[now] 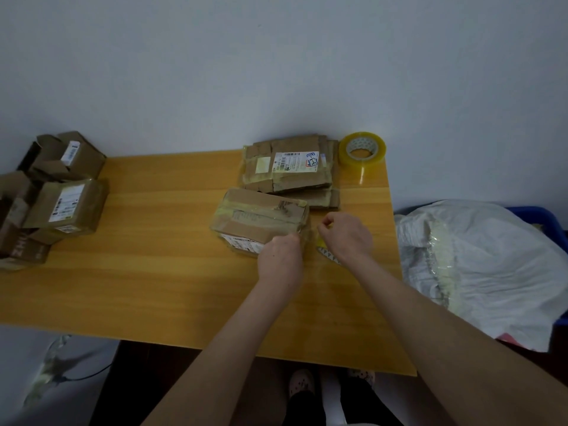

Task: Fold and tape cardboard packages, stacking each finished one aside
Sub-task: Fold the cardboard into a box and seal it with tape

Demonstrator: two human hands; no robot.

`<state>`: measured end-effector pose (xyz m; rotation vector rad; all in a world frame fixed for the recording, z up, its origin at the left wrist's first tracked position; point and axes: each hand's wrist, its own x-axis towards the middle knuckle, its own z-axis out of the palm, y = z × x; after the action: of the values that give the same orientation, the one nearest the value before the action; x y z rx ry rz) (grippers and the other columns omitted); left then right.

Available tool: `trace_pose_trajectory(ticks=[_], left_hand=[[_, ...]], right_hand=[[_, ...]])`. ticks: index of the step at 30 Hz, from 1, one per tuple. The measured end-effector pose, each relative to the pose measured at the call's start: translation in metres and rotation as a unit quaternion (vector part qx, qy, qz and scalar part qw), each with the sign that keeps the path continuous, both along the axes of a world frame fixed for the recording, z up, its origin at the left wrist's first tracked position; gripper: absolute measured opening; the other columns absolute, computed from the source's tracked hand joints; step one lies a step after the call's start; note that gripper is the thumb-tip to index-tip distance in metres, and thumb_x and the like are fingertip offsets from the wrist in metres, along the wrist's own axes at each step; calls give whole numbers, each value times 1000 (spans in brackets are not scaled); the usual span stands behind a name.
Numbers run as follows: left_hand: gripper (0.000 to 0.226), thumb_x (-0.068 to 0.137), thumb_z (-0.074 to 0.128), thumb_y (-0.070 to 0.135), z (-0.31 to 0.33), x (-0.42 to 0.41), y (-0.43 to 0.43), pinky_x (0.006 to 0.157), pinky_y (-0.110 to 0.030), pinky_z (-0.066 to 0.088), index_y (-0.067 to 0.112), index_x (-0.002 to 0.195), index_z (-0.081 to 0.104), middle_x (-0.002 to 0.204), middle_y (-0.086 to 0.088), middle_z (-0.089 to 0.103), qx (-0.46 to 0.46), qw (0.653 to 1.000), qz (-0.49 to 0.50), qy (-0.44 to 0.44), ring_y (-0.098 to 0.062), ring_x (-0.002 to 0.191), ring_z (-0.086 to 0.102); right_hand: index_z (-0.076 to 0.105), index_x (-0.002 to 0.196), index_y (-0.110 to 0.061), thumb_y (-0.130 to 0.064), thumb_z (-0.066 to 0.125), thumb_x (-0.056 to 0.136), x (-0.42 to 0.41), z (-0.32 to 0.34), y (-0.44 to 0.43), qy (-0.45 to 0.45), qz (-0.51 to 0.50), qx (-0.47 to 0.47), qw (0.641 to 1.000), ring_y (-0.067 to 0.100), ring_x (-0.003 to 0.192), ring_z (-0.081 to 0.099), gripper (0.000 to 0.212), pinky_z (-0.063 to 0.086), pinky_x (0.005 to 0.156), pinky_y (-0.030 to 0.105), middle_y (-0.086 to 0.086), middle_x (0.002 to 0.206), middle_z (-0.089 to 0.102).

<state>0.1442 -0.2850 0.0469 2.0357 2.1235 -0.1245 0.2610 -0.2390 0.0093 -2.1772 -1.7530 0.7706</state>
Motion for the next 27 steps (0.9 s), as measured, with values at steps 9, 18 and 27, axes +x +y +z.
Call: trace_pose_trajectory(ticks=[9, 18, 27], left_hand=[[39, 95, 42, 2, -12, -6, 1, 56, -26, 46, 17, 130, 52, 93, -6, 65, 28, 999, -27, -28, -18, 71, 57], [42, 96, 40, 2, -59, -9, -32, 63, -31, 46, 13, 136, 30, 106, -8, 61, -72, 995, -68, 6, -25, 86, 64], [41, 95, 44, 2, -86, 1, -33, 73, -36, 51, 10, 135, 44, 123, -9, 53, -78, 987, -137, -4, -29, 102, 61]], right_hand=[[63, 92, -28, -36, 49, 97, 13, 7, 6, 33, -20, 4, 999, 16, 80, 54, 17, 43, 62, 28, -6, 91, 60], [63, 94, -24, -37, 60, 91, 30, -21, -3, 236, -180, -16, 955, 18, 88, 56, 13, 44, 68, 31, 1, 101, 63], [66, 94, -19, -33, 64, 90, 38, -30, -5, 261, -166, 8, 951, 15, 81, 52, 14, 37, 67, 27, -1, 87, 58]])
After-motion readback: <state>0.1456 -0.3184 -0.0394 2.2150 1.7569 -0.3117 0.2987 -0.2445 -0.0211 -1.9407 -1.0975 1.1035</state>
